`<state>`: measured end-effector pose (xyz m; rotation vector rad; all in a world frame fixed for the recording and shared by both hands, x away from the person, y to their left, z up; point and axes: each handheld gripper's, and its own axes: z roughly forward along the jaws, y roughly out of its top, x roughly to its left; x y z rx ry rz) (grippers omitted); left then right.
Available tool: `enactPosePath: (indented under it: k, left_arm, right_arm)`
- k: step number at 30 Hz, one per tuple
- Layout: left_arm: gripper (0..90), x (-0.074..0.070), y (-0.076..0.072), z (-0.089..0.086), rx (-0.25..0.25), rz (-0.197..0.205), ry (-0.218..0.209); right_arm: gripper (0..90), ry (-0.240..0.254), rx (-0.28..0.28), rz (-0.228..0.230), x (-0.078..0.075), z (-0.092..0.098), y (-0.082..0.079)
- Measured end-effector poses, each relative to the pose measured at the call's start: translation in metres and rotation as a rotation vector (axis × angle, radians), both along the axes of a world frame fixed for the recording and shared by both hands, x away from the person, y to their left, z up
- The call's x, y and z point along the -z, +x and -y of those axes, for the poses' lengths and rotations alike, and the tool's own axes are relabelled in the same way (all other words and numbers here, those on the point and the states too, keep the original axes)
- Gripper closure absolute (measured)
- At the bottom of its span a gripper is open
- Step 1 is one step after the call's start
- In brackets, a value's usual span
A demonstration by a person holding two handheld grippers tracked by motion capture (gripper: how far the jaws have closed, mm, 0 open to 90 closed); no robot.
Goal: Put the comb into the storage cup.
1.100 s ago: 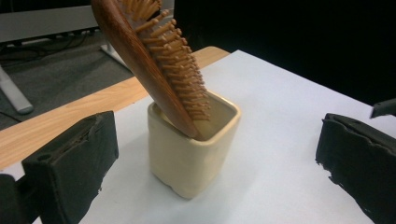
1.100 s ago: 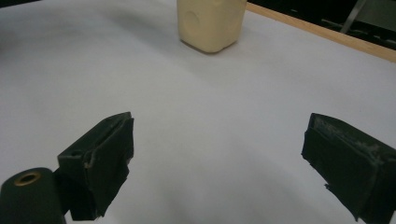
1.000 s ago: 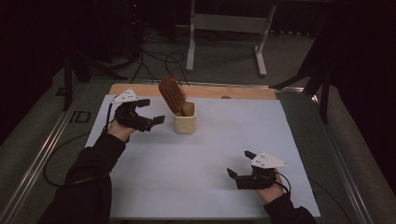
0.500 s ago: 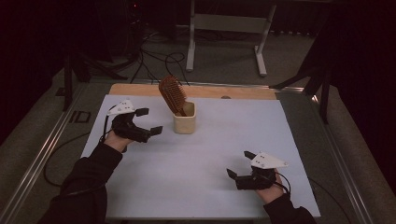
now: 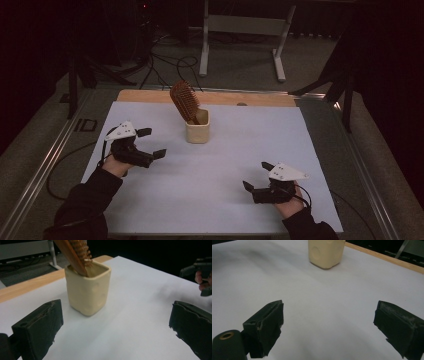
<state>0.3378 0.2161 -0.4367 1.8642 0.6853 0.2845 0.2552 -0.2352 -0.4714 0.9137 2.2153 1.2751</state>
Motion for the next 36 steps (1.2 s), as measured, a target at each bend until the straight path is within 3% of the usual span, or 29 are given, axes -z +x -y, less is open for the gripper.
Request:
enactPosePath:
  k: [8, 11, 21, 36]
  left_arm:
    - [0.0, 0.015, -0.018, -0.007, -0.002, -0.002, 0.0]
    - [0.0, 0.023, -0.024, -0.008, 0.004, -0.006, 0.022]
    - [0.0, 0.041, -0.042, -0.017, -0.003, -0.021, 0.004]
    - [0.0, 0.06, -0.064, -0.035, -0.014, -0.042, 0.061]
  right_arm:
    - [9.0, 0.001, 0.003, -0.008, 0.0, -0.002, -0.001]
    - [9.0, 0.001, 0.001, -0.009, 0.0, -0.002, -0.001]
    - [9.0, -0.003, -0.001, -0.012, 0.002, -0.003, -0.001]
    - [9.0, -0.009, -0.004, -0.008, 0.004, -0.002, -0.001]
